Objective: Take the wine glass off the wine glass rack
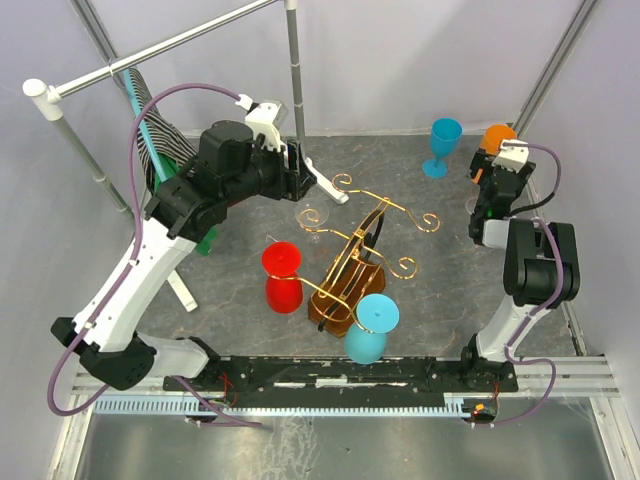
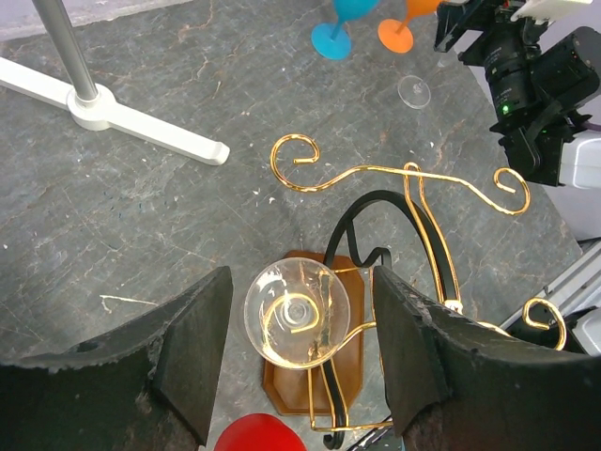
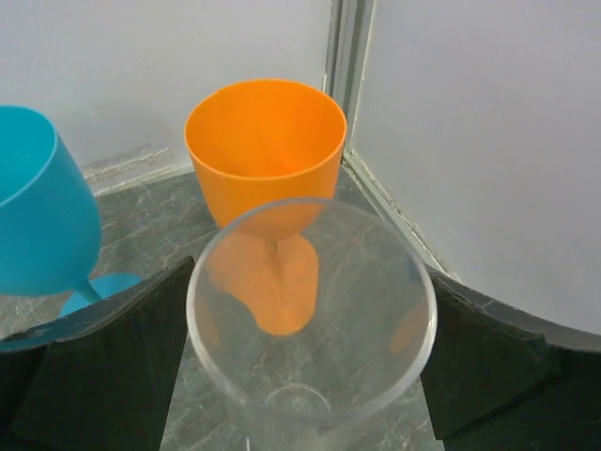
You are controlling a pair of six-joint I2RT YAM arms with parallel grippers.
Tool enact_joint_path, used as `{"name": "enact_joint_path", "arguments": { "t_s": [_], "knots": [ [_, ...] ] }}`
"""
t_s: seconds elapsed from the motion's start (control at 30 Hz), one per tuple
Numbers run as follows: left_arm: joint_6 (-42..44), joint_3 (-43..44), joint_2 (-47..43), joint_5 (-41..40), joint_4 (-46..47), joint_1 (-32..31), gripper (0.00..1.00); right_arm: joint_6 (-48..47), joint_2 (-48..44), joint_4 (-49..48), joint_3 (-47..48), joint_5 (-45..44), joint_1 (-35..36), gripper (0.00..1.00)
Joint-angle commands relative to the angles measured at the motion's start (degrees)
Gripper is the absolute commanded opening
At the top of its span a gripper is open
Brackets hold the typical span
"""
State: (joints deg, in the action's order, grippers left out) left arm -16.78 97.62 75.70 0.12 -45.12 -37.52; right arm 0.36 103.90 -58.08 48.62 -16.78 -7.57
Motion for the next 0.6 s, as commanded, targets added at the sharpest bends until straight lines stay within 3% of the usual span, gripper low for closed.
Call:
{"name": "enact_joint_path", "arguments": {
  "t_s": [0.0, 0.17, 0.4, 0.47, 0.5, 0.57],
  "knots": [
    [2.50, -0.23, -1.78, -0.03, 2.50, -0.10, 0.69, 0.71, -5.73, 2.11, -1.32, 1.17, -0.16, 0.98],
    [2.21, -0.39, -2.21, -0.04, 2.23, -0.17, 0.69, 2.96, -14.22, 8.76, -3.63, 1.63, -0.14, 1.00],
    [2.15, -0.43, -2.73, -1.17, 0.61, -0.12, 0.70, 4.74, -30.70, 28.15, -2.78, 0.10, 0.06, 1.00],
    [1.58, -0.05, -2.46, -1.63, -0.13, -0.14, 0.70, 6.03, -37.69, 38.16, -0.20, 0.55, 0.27, 0.97],
    [1.12, 0.28, -2.36, -1.73, -0.55, -0.13, 0.69, 7.76, -40.17, 48.79, 2.93, 1.00, 0.32, 0.92],
    [0.06, 0.98, -2.10, -1.99, -1.13, -0.12, 0.68, 12.26, -42.29, 67.84, 12.75, 5.88, 0.32, 0.77]
  ]
}}
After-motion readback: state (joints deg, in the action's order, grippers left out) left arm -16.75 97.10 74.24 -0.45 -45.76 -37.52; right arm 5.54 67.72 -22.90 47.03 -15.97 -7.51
